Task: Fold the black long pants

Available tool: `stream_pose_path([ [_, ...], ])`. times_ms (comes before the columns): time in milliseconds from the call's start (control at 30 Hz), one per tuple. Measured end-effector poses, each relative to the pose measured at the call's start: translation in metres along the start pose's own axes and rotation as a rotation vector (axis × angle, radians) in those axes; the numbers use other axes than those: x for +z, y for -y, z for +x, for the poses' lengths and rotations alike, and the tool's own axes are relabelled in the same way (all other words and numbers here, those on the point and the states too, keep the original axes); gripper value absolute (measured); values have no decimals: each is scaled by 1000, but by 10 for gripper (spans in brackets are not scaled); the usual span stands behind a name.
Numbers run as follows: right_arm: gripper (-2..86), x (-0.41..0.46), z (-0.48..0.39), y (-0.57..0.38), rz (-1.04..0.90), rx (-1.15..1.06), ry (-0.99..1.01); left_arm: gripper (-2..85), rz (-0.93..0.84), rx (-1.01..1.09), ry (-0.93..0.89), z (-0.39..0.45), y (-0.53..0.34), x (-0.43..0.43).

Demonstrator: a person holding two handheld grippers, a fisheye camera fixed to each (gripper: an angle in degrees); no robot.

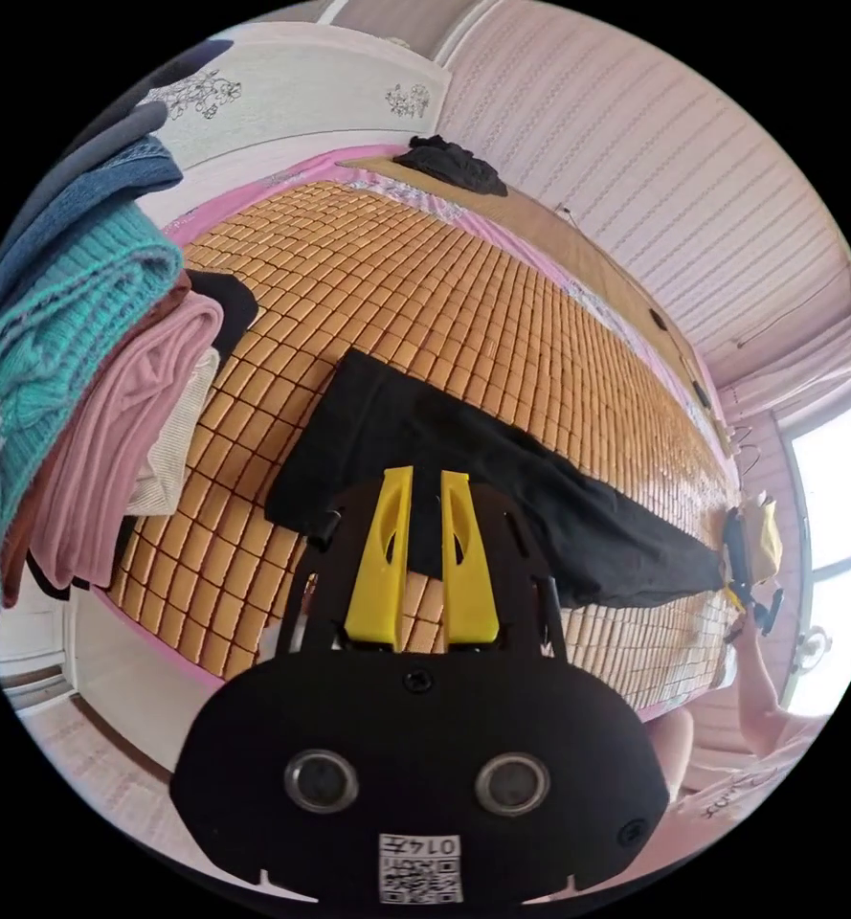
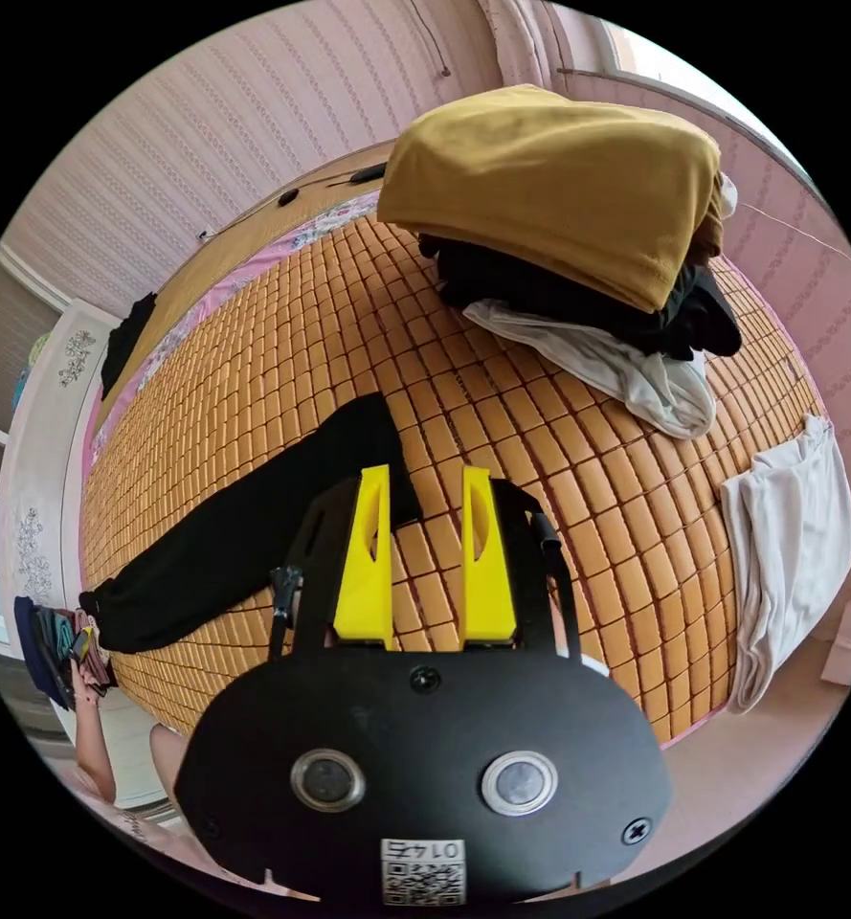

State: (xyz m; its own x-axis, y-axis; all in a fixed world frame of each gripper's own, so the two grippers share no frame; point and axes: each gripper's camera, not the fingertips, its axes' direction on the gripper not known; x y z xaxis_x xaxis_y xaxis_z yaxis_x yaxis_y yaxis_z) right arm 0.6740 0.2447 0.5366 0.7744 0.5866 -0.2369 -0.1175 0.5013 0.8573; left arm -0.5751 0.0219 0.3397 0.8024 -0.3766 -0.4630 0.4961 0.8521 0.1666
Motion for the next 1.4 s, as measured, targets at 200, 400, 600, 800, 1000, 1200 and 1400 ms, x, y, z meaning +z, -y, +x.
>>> stream_pose_path([
  [200, 14, -30, -36, 4, -17, -109, -52, 24, -207, 181, 254, 57, 4, 41],
  [400, -1, -96, -36, -13, -37, -174, -90, -4, -339, 286, 324, 87, -2, 39],
  [600, 4, -136, -29, -49, -164, -165, -201, 3, -336, 289, 228, 93, -15, 18],
  [800, 15, -205, -132, -71, 33, -439, -359, 9, -187, 616, 286, 177, -52, -26],
  [1000, 70, -197, -355, -132, -56, -1084, 142, 45, -224, 980, 148, 289, -101, 12],
  [1200, 36, -176, -438, -145, -209, -1256, 91, 47, -319, 1044, 170, 306, -104, 48],
  [1400, -7, -235, -453, -119, -154, -1219, 134, -2, -275, 1040, 124, 293, -100, 24],
])
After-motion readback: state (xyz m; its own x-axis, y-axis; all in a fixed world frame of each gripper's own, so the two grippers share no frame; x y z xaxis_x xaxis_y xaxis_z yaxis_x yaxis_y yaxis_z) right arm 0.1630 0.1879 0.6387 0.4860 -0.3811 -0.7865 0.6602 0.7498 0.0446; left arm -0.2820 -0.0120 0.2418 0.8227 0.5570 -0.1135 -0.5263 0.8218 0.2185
